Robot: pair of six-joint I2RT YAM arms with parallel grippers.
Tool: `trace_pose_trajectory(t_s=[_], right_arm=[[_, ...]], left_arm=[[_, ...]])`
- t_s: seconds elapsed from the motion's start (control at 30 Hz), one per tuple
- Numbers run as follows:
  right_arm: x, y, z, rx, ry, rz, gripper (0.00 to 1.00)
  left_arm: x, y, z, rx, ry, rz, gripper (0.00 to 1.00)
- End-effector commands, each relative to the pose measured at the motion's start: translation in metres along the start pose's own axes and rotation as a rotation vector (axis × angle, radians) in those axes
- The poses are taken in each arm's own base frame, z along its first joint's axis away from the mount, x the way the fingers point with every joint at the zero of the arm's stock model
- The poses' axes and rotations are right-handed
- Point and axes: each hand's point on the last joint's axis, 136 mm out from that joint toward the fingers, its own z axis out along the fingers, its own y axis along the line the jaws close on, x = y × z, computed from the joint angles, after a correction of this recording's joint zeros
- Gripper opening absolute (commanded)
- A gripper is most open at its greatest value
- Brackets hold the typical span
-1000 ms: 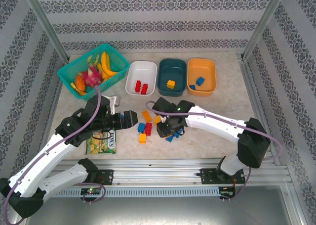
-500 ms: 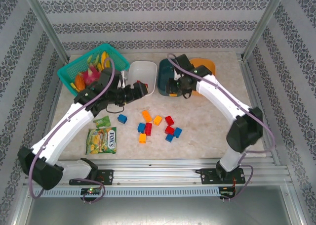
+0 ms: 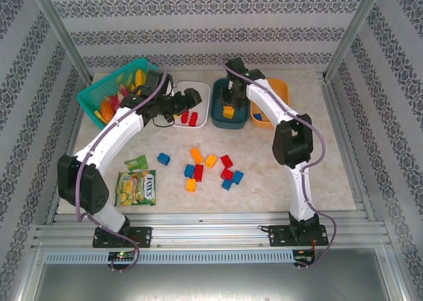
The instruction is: Sort the legos into containers by color
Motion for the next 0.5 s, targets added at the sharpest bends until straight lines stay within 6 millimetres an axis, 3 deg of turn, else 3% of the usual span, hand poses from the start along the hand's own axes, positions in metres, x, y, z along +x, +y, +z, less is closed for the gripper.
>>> trace_pose_trajectory(t_s=[0.0, 0.17, 0.47], right_arm=[[0.010, 0.005, 0.019, -0.037, 0.081, -0.028, 0.30], [0.017, 0.006, 0.040, -0.075, 0.133, -0.016, 0.30], [0.027, 0.001, 0.061, -0.073, 0.191, -0.003, 0.36]], left_arm=[[-0.013, -0.015, -0.001, 0.059, -0.025, 0.037, 0.89], [-0.008, -0.010, 0.005, 0.054, -0.003, 0.035, 0.89], [0.006, -0.002, 0.007, 0.042, 0.026, 0.037, 0.88]])
